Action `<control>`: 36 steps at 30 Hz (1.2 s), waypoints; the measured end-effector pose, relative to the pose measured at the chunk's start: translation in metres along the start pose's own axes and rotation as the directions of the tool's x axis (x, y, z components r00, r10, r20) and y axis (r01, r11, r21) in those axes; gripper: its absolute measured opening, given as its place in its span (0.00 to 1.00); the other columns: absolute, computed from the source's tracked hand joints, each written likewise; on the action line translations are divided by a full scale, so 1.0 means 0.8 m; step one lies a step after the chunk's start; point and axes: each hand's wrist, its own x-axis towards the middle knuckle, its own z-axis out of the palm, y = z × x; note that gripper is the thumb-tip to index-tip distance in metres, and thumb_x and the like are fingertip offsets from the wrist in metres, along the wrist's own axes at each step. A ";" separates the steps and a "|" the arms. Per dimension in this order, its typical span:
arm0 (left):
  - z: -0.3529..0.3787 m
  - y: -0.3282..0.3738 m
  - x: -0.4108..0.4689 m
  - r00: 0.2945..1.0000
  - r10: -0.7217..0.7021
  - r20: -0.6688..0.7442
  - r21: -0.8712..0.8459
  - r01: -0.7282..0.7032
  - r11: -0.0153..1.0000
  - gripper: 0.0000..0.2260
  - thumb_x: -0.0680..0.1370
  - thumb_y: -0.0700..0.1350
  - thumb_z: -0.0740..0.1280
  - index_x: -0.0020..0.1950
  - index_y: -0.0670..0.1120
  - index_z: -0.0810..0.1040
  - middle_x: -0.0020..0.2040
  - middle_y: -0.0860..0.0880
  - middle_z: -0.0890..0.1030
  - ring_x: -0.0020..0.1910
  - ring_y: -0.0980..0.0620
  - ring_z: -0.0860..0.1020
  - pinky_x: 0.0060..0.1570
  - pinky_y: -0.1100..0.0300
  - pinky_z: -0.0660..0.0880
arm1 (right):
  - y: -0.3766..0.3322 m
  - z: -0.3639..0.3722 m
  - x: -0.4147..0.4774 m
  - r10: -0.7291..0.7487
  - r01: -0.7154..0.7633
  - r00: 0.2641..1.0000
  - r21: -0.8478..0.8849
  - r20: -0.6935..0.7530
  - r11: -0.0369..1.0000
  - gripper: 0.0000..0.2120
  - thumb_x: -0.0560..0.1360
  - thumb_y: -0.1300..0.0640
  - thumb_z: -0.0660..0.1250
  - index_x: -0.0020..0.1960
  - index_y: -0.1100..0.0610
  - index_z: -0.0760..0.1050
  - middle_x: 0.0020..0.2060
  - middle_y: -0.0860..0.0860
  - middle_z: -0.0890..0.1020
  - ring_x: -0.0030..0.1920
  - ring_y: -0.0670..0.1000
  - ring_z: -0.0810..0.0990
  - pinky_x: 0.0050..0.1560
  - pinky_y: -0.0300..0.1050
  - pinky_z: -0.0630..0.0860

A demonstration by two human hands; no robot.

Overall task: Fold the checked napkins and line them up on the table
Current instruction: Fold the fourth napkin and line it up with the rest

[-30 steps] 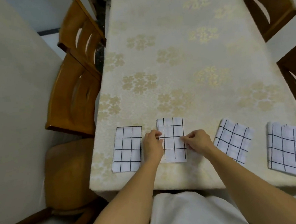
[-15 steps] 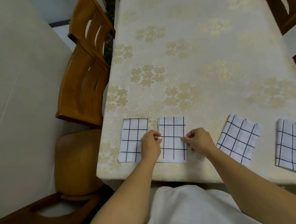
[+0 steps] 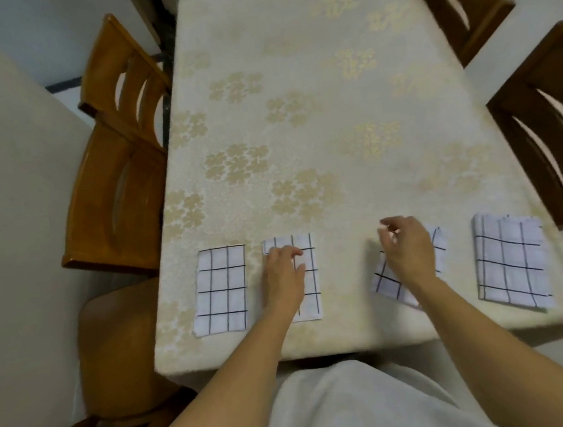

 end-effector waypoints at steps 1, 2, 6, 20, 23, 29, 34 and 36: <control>0.010 0.024 0.003 0.995 0.019 0.099 -0.068 -0.012 0.998 0.09 0.82 0.44 0.70 0.62 0.49 0.78 0.57 0.51 0.74 0.53 0.52 0.76 0.52 0.56 0.78 | 0.020 -0.015 0.007 0.031 -0.033 0.999 -0.048 -0.041 0.998 0.12 0.79 0.55 0.68 0.61 0.57 0.81 0.54 0.59 0.80 0.53 0.60 0.79 0.54 0.52 0.76; 0.022 0.047 0.008 0.979 0.037 0.202 -0.109 -0.016 0.994 0.11 0.82 0.45 0.70 0.64 0.48 0.77 0.57 0.50 0.75 0.54 0.51 0.77 0.53 0.56 0.78 | 0.035 -0.029 0.011 0.078 -0.083 0.996 -0.111 -0.048 0.990 0.14 0.79 0.56 0.68 0.63 0.58 0.79 0.57 0.61 0.78 0.56 0.63 0.78 0.57 0.55 0.75; 0.079 0.118 0.017 0.876 0.041 0.481 -0.076 -0.004 0.997 0.24 0.81 0.50 0.70 0.74 0.44 0.69 0.66 0.44 0.77 0.64 0.45 0.77 0.62 0.55 0.73 | 0.070 -0.055 -0.008 0.295 -0.281 0.955 -0.229 0.030 0.932 0.21 0.78 0.55 0.69 0.70 0.59 0.72 0.65 0.64 0.71 0.62 0.66 0.73 0.62 0.56 0.73; 0.089 0.098 0.007 0.905 -0.108 0.410 0.053 0.094 0.994 0.07 0.81 0.46 0.70 0.49 0.43 0.81 0.44 0.43 0.85 0.41 0.44 0.85 0.47 0.50 0.84 | 0.077 -0.029 -0.030 0.188 -0.187 0.972 -0.016 0.141 0.982 0.18 0.79 0.60 0.70 0.69 0.55 0.76 0.54 0.52 0.76 0.47 0.49 0.77 0.52 0.38 0.70; 0.074 0.074 0.002 0.913 -0.133 0.385 0.055 0.121 0.991 0.07 0.81 0.46 0.70 0.49 0.43 0.80 0.44 0.43 0.85 0.41 0.45 0.85 0.46 0.50 0.84 | 0.062 -0.013 -0.026 0.126 -0.122 0.967 -0.029 0.222 0.992 0.16 0.78 0.62 0.70 0.65 0.55 0.79 0.49 0.50 0.76 0.45 0.49 0.77 0.49 0.37 0.70; 0.063 0.058 -0.006 0.928 -0.165 0.335 0.062 0.153 0.986 0.08 0.81 0.48 0.71 0.54 0.45 0.78 0.51 0.45 0.83 0.48 0.46 0.84 0.49 0.53 0.82 | 0.051 0.003 -0.032 0.070 -0.077 0.966 0.017 0.250 0.997 0.15 0.78 0.62 0.70 0.64 0.55 0.79 0.47 0.50 0.79 0.44 0.49 0.78 0.48 0.39 0.72; 0.060 0.056 -0.009 0.927 -0.197 0.320 0.034 0.197 0.980 0.10 0.80 0.47 0.72 0.56 0.43 0.78 0.52 0.44 0.83 0.49 0.46 0.84 0.50 0.51 0.83 | 0.053 0.000 -0.035 0.026 -0.033 0.961 0.022 0.274 0.999 0.15 0.78 0.60 0.71 0.64 0.55 0.79 0.46 0.49 0.79 0.42 0.44 0.76 0.45 0.34 0.70; 0.058 0.058 -0.014 0.948 -0.138 0.288 0.085 0.119 0.989 0.13 0.81 0.48 0.71 0.60 0.43 0.74 0.55 0.45 0.79 0.50 0.47 0.80 0.45 0.55 0.78 | 0.056 -0.011 -0.032 0.007 -0.023 0.970 0.063 0.245 0.998 0.14 0.77 0.58 0.72 0.63 0.54 0.79 0.47 0.50 0.79 0.42 0.43 0.77 0.42 0.31 0.70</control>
